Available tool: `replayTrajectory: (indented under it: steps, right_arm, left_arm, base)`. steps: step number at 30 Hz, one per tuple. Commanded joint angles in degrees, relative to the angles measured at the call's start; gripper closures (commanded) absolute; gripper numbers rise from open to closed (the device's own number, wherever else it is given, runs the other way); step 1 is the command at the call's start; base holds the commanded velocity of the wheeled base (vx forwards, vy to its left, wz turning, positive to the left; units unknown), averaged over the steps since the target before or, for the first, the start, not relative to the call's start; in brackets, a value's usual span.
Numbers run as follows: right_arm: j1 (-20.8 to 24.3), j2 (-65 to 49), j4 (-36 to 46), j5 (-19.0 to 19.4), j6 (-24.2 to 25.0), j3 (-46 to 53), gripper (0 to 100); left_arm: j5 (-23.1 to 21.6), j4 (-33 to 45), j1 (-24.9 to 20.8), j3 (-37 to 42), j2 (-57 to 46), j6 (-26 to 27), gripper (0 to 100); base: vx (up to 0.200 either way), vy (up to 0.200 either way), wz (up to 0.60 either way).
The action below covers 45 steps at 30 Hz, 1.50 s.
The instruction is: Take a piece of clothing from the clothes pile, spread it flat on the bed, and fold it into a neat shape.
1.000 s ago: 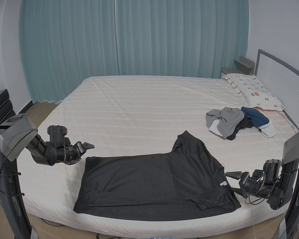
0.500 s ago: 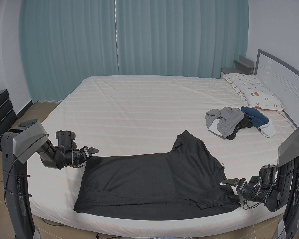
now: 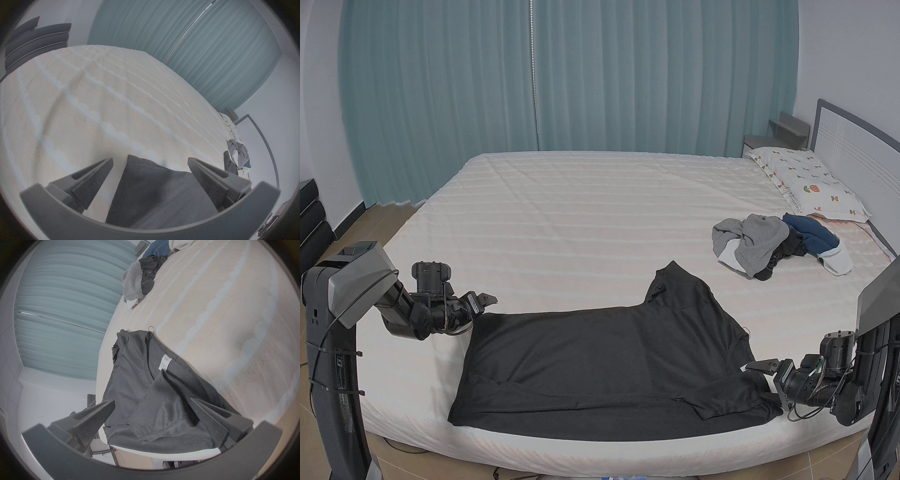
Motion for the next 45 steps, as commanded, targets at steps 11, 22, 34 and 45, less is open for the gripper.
replayTrajectory:
  steps: [11,22,34,45]
  right_arm:
    - [0.0,0.1,-0.7,0.0,0.0,-0.1,0]
    - [-0.3,-0.1,-0.7,0.0,0.3,-0.9,0]
    - [6.3,-4.7,-0.5,-12.2,-0.4,-9.7,0]
    - [7.7,-0.3,21.7,-14.6,-13.9,-36.5,0]
  left_arm:
    - [0.0,-0.1,-0.1,-2.6,3.8,-0.1,0]
    - [0.0,-0.2,0.0,-2.4,3.6,-0.6,100]
    - [1.7,-5.7,1.1,-1.4,3.2,-6.9,100]
    - [1.7,-5.8,1.1,-0.2,3.6,-7.1,100]
  base:
    - [0.0,0.0,0.0]
    - [0.0,0.0,0.0]
    - [0.0,0.0,0.0]
    - [0.0,0.0,0.0]
